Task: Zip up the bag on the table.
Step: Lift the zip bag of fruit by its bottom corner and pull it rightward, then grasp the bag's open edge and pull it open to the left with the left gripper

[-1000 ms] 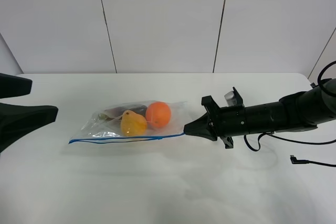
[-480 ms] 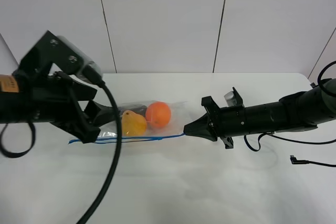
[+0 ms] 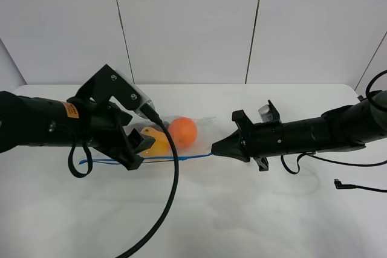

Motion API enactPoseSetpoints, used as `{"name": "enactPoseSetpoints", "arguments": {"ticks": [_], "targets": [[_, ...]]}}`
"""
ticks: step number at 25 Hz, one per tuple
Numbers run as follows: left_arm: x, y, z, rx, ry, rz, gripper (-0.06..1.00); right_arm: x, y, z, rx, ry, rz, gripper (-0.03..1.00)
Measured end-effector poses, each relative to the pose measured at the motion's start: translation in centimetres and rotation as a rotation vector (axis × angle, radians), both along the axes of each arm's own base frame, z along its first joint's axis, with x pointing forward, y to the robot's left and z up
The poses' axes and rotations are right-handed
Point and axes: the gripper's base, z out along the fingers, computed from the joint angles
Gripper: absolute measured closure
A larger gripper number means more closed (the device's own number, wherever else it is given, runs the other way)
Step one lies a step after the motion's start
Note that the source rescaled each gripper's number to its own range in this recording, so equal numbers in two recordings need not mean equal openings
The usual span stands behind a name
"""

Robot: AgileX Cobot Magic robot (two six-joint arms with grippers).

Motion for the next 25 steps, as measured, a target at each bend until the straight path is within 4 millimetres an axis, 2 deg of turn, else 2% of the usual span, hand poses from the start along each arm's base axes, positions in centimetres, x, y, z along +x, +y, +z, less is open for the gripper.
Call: {"name": "enactPoseSetpoints", "arguments": {"ticks": [7, 13, 19, 25], "targets": [[-0.8, -3.0, -1.4, 0.009, -0.020, -0.103, -0.06, 0.8, 0.3, 0.8, 0.036, -0.015, -0.004, 0.97], [-0.6, -3.7, -2.9, 0.047, 0.006, -0.127, -0.06, 1.2, 0.5, 1.4, 0.066, -0.022, 0.003, 0.97], [0.1, -4.2, -4.7, 0.070, 0.024, -0.122, -0.06, 1.2, 0.5, 1.4, 0.068, -0.020, 0.001, 0.97], [1.9, -5.8, -4.3, 0.062, 0.005, -0.129, -0.06, 1.2, 0.5, 1.4, 0.064, -0.017, 0.009, 0.97]]}}
